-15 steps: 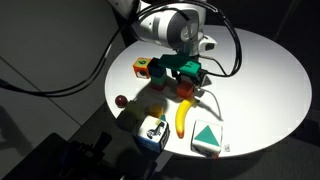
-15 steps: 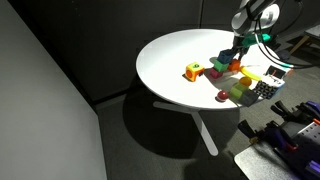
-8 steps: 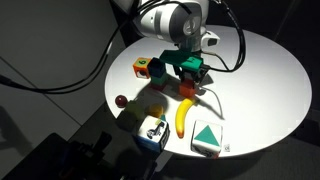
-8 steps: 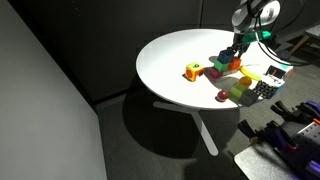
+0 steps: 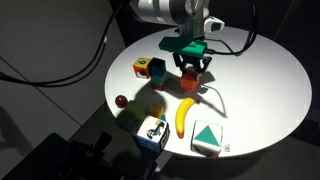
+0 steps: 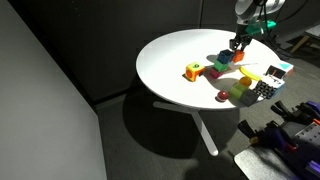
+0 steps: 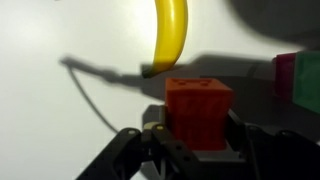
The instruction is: Put the orange block on top of the blue block
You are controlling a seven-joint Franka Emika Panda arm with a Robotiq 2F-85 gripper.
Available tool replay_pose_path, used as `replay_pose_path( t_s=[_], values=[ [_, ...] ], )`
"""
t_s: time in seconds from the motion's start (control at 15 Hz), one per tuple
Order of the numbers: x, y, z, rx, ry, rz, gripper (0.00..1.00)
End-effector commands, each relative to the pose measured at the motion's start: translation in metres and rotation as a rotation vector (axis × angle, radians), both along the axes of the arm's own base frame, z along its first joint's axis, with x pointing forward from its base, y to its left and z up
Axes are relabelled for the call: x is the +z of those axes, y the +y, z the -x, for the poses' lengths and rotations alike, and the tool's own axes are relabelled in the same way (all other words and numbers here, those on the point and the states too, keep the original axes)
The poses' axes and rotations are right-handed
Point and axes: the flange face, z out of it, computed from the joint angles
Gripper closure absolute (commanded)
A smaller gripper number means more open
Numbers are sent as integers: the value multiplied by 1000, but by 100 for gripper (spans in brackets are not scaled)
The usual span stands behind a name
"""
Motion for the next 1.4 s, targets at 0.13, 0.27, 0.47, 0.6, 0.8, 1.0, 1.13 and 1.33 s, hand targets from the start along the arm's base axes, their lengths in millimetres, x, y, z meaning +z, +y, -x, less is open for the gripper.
replay_pose_path(
  t_s=[0.13,0.27,0.47,0.6,0.8,1.0,1.13,1.33],
  values=[
    [46,2,4,12,-3,30,71],
    [60,4,4,19,-17,24,71],
    [82,6,7,25,-27,16,71],
    [95,9,8,25,-35,13,71],
    [111,15,10,33,-48,18,71],
    [124,25,12,52,-75,8,71],
    [129,34,14,67,-82,6,71],
    [136,49,17,86,-85,8,71]
  ],
)
